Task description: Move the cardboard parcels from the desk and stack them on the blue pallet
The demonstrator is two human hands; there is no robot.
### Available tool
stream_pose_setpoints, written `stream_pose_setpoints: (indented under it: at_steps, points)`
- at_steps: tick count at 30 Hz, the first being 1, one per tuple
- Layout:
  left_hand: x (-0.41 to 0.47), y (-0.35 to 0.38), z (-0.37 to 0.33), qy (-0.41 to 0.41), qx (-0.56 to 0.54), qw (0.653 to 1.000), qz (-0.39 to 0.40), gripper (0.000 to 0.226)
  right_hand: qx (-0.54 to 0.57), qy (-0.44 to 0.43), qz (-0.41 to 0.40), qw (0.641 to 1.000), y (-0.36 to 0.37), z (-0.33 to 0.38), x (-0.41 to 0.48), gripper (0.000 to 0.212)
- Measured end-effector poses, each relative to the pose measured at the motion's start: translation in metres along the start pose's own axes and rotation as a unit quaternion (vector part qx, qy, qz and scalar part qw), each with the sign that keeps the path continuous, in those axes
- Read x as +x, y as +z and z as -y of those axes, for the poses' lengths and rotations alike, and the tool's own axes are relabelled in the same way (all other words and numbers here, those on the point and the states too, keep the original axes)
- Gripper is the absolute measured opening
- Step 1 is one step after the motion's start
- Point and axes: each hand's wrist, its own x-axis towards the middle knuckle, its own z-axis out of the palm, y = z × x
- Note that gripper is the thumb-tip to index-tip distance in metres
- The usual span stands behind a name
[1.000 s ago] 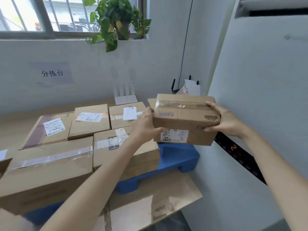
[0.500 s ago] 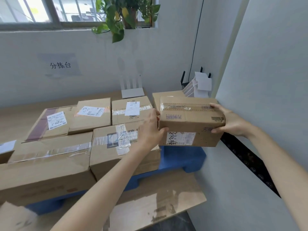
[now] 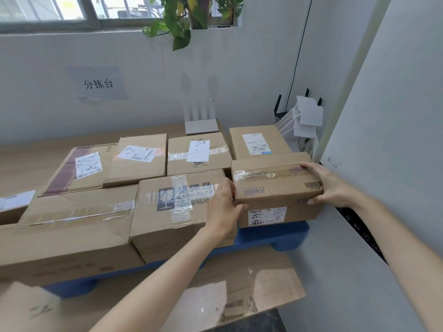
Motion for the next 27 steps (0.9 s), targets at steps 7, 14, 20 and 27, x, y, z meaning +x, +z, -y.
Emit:
stream_pose_setpoints:
  at_steps: [7,14,20,27]
  points:
    - [-0.008,0.012,0.009,0.028,0.081,0.996,-0.007,0.041,0.006,0.015,-0.005,1.000,0.027,-0.014,-0.001,0.114]
    - [-0.006,0.012,0.015,0.103,0.195,0.975,0.021,0.053,0.021,0.006,-0.013,1.000,0.040,-0.016,-0.002,0.108]
    - [-0.005,0.017,0.020,0.128,0.244,0.960,0.037,0.040,0.015,0.013,0.002,1.000,0.048,-0.022,-0.002,0.105]
    - [-0.005,0.017,0.023,0.141,0.251,0.956,0.055,0.059,-0.004,0.018,0.018,1.000,0.050,-0.025,0.000,0.103]
